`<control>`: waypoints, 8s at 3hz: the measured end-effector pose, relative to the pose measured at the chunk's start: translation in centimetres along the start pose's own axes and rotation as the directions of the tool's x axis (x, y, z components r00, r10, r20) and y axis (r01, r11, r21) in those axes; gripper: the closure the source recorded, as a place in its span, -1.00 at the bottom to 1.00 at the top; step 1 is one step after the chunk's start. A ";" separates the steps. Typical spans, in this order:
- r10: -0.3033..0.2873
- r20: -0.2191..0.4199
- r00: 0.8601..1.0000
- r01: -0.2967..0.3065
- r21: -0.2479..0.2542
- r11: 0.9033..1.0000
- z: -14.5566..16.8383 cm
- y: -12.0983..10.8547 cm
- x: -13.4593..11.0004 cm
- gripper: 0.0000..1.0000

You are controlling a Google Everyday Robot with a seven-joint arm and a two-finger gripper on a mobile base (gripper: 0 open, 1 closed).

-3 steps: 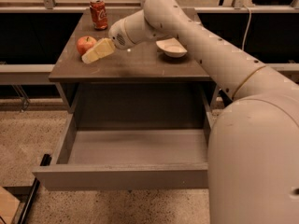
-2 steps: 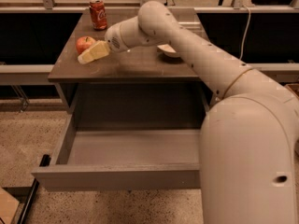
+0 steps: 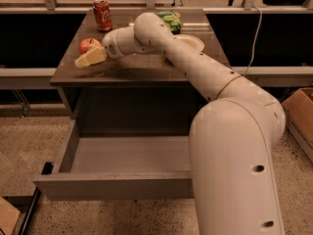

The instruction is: Place apple into top drawer

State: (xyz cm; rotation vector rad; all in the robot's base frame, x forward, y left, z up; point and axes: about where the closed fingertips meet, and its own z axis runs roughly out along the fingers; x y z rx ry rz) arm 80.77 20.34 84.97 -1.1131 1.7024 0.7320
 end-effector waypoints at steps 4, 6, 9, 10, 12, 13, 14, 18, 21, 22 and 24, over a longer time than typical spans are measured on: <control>-0.007 -0.037 0.999 0.007 -0.001 1.000 0.3 1.0 -0.8 0.99; -0.065 -0.116 0.991 0.048 -0.147 0.988 -8.6 6.7 -1.7 1.00; 0.026 -0.224 0.974 -0.077 -0.221 0.972 -20.1 17.8 7.0 1.00; 0.023 -0.228 0.973 -0.075 -0.223 0.972 -19.8 17.7 6.9 1.00; 0.001 -0.225 0.974 -0.058 -0.247 0.967 -18.2 18.4 9.6 1.00; 0.012 -0.201 0.979 -0.061 -0.238 0.969 -16.5 19.0 12.8 1.00; 0.032 -0.166 0.986 -0.066 -0.207 0.976 -14.7 19.1 16.0 1.00; -0.006 -0.224 0.975 -0.043 -0.215 0.976 -10.7 19.0 24.4 1.00; -0.021 -0.239 0.971 -0.022 -0.179 0.984 -9.9 18.2 27.7 -0.31; -0.022 -0.239 0.971 -0.022 -0.182 0.983 -9.8 18.3 27.7 -0.77; -0.023 -0.239 0.971 -0.022 -0.185 0.983 -9.7 18.4 27.7 -1.00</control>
Offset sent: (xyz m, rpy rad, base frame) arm 0.0156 0.0249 -0.0082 0.0221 0.0011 0.0122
